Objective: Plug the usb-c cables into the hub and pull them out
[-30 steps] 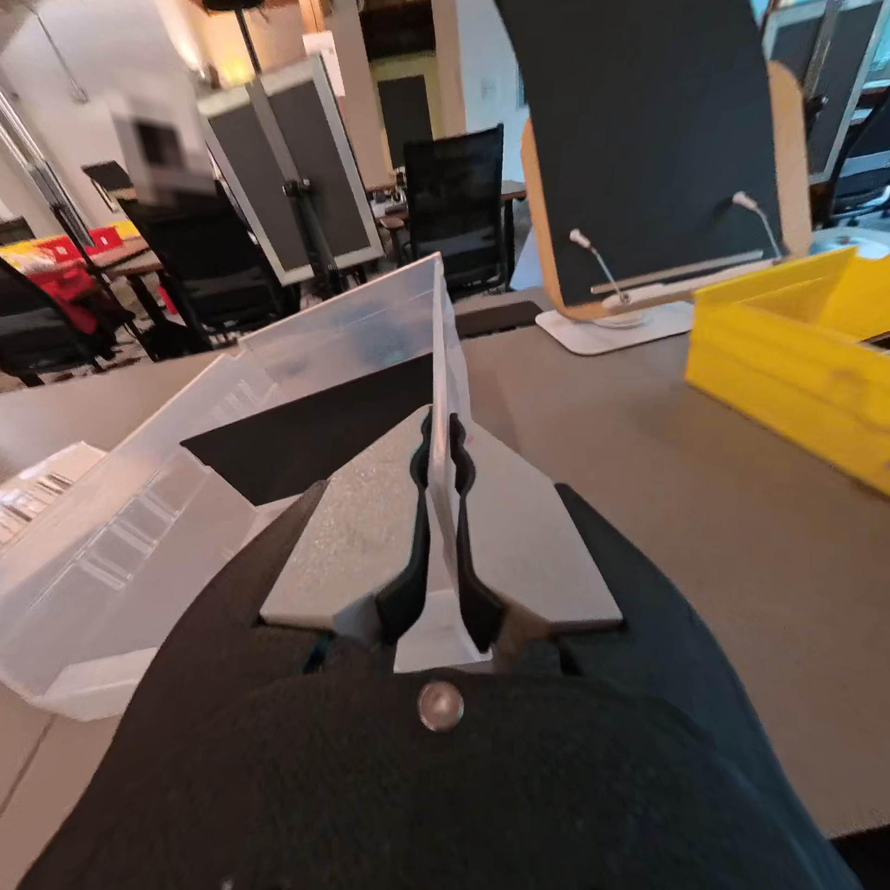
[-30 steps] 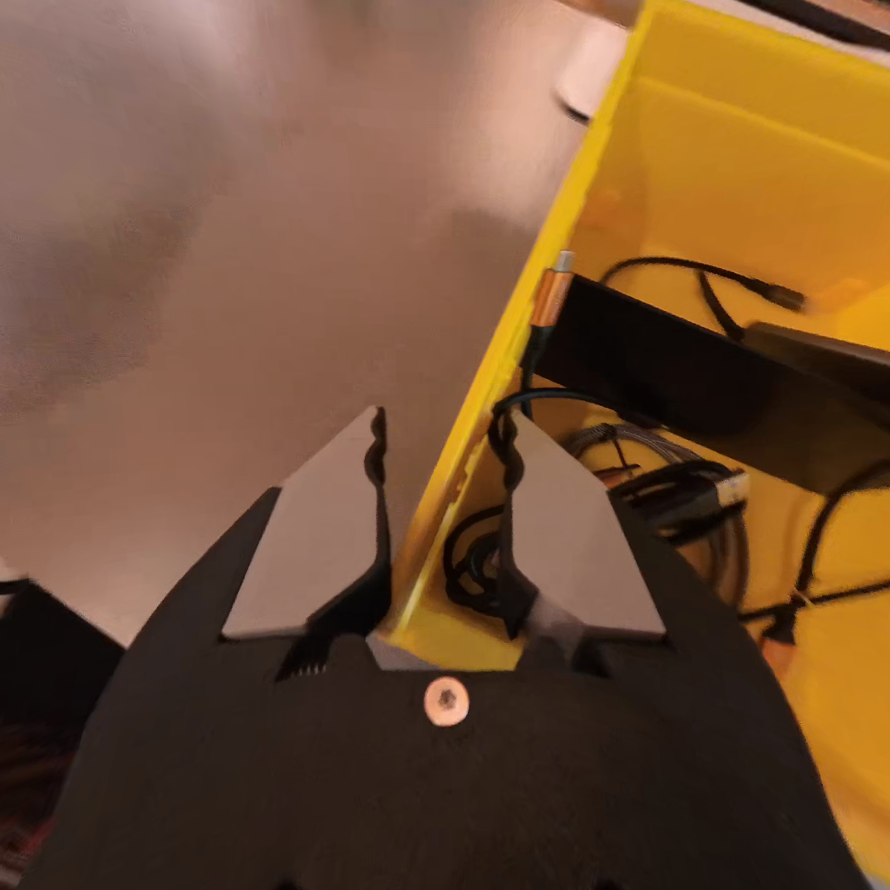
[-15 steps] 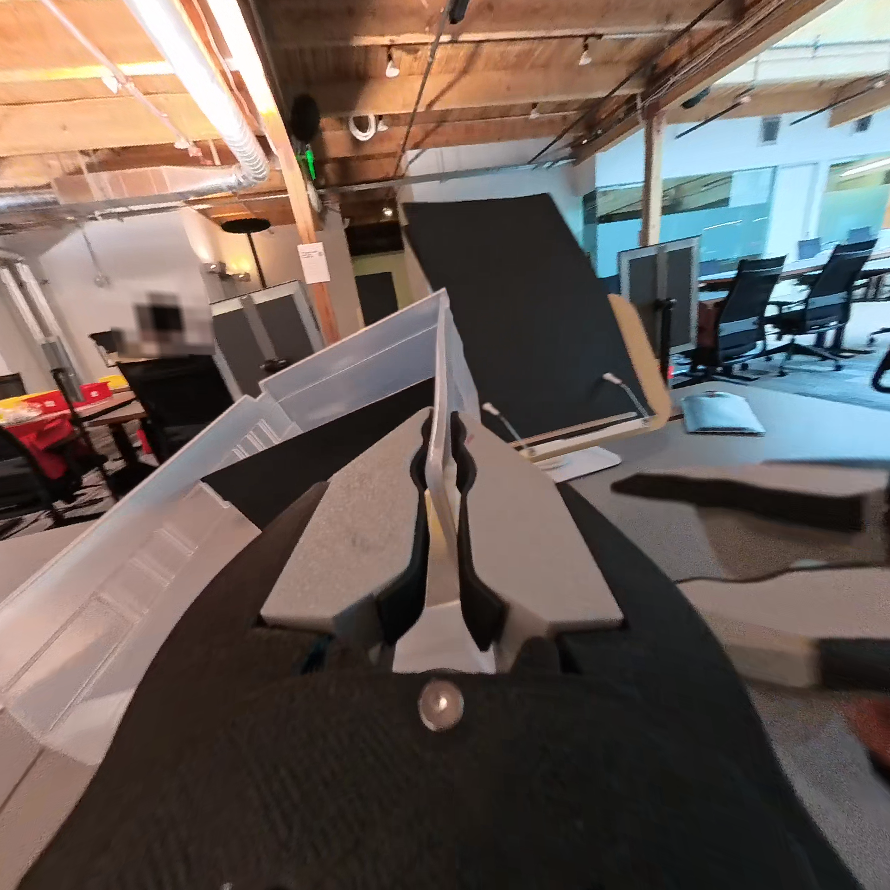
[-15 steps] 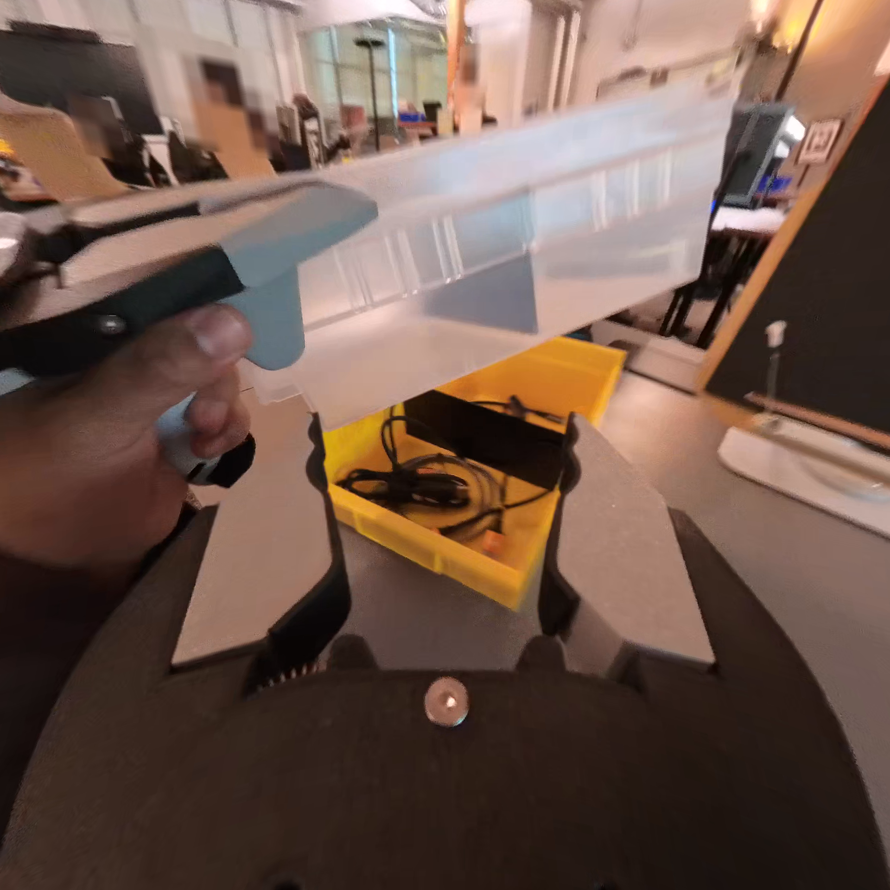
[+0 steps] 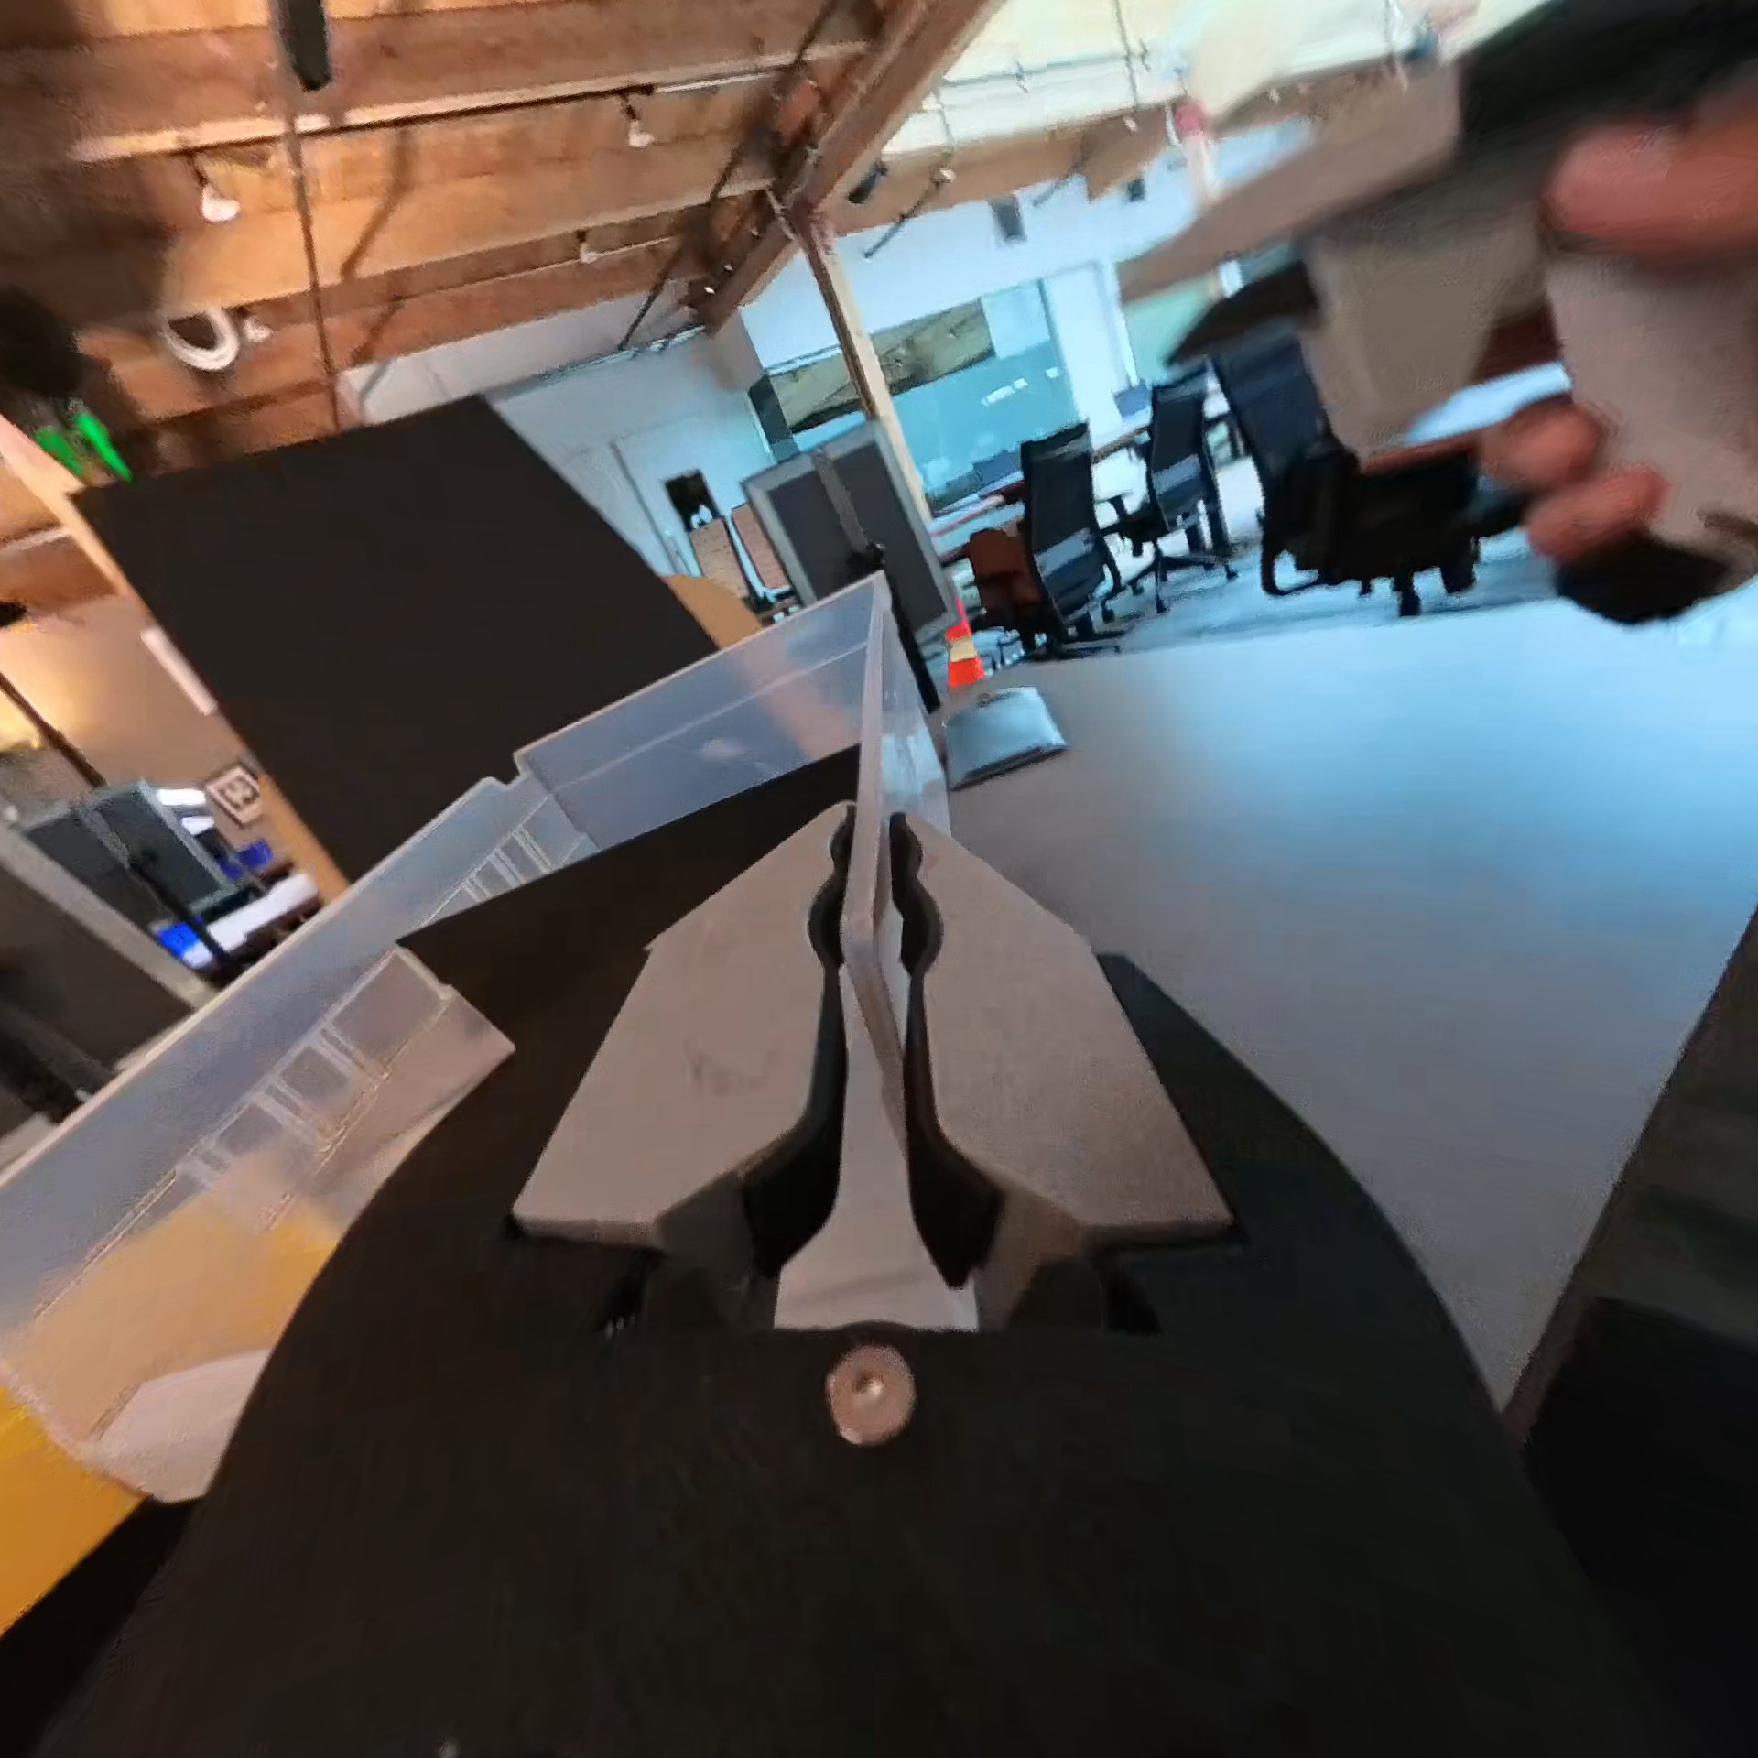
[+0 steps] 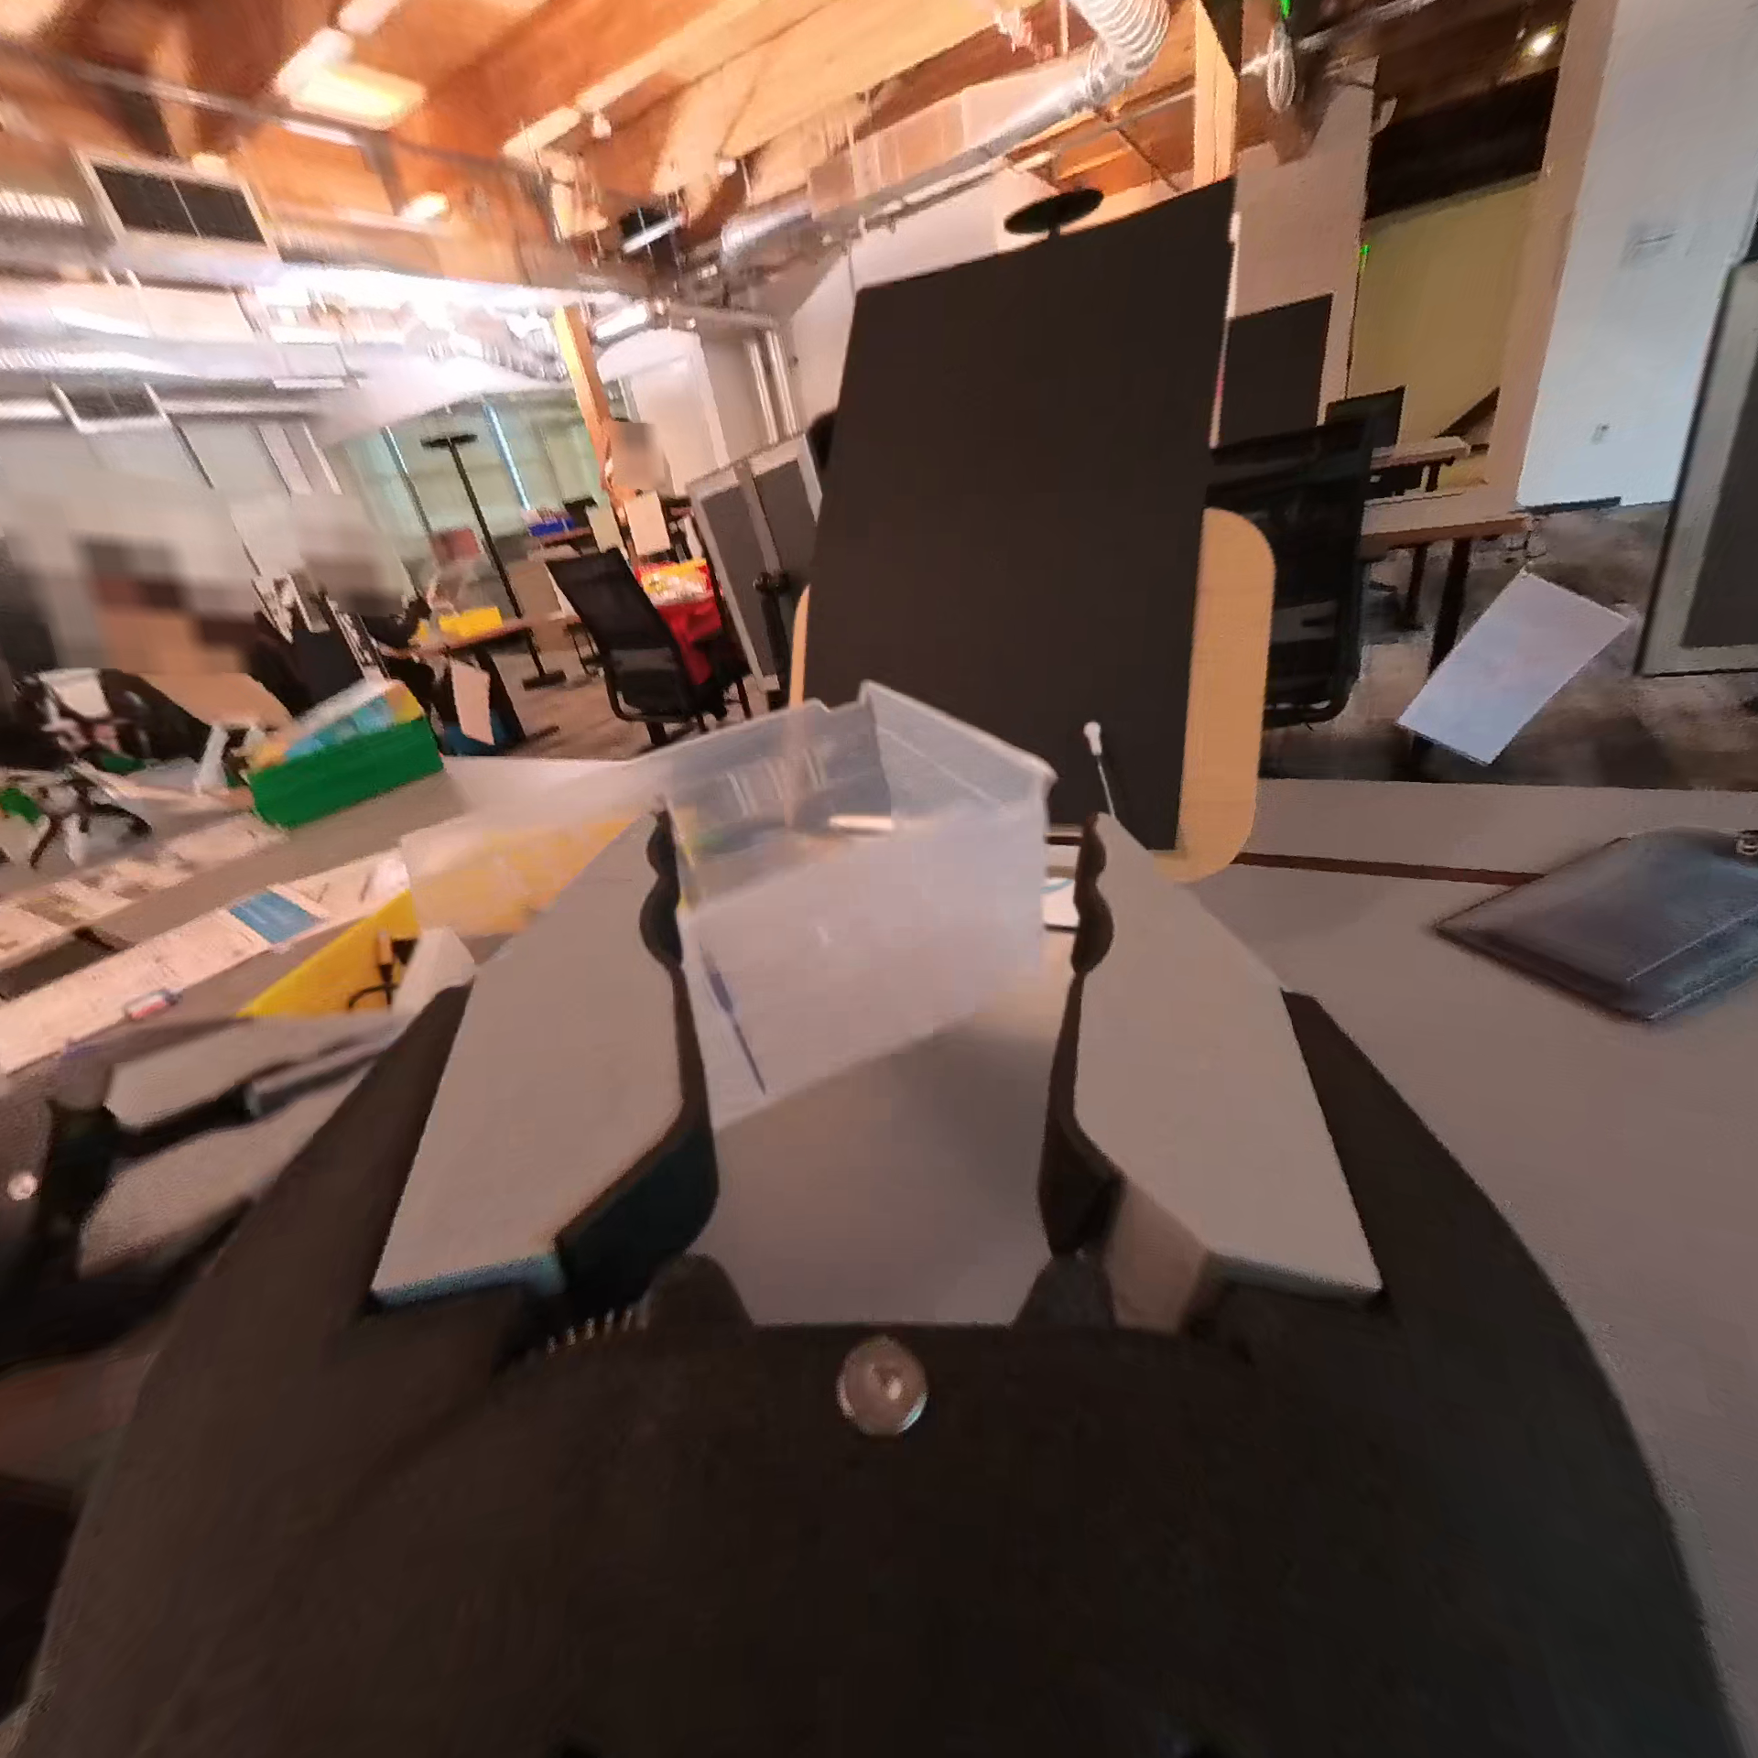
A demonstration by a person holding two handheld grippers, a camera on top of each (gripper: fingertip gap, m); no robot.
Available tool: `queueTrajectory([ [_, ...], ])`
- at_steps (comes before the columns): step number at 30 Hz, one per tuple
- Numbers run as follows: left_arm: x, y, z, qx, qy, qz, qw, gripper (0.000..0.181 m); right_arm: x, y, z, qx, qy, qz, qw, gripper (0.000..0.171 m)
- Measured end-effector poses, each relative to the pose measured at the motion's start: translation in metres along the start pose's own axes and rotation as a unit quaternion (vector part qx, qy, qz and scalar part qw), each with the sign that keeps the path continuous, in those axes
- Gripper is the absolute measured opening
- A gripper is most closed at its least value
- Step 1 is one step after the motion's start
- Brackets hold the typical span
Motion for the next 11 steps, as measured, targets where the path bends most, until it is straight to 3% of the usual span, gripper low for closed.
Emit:
queueTrajectory([
  [1, 0.006, -0.014, -0.001, 0.019, 0.008, -0.012, 1.0, 0.002, -0.003, -0.005, 0.002, 0.005, -0.007, 0.002, 1.0, 0.08],
  [6, 0.03, -0.068, -0.004, 0.038, 0.009, -0.075, 0.996, 0.002, -0.004, -0.009, -0.001, -0.027, 0.025, -0.001, 0.999, 0.081],
  [11, 0.05, -0.11, -0.034, 0.004, 0.061, -0.132, 0.989, 0.004, 0.009, 0.003, -0.02, -0.064, 0.095, 0.016, 0.993, 0.082],
])
Point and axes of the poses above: each gripper's, where its closed fingertips meet, x out along the fingers, z out of its top, y = z × x across the jaws, the point moved 6 cm from there along -x, back along the fingers, and after that the axes turned 2 degrees about y, right-handed, at the moved point
